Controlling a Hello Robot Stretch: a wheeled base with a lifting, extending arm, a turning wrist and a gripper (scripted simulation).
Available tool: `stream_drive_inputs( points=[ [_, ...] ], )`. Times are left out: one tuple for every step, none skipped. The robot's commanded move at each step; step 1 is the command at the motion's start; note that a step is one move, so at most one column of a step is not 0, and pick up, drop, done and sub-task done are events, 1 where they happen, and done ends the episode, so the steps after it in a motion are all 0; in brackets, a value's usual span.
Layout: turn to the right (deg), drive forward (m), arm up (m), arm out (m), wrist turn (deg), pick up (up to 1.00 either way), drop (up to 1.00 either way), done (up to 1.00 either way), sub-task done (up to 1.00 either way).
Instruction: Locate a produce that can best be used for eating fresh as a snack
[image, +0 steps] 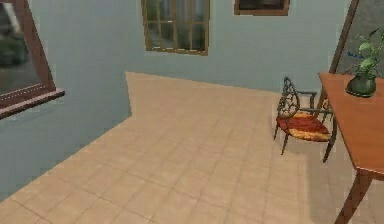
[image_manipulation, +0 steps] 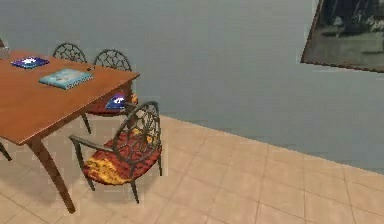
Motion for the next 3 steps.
stream_drive_inputs(
  points=[
    [3.0,0.0,0.0,0.0,0.0,0.0,0.0,0.0,0.0],
    [0.0,0.8,0.0,0.0,0.0,0.0,0.0,0.0,0.0],
    [3.0,0.0,0.0,0.0,0.0,0.0,0.0,0.0,0.0]
  ],
)
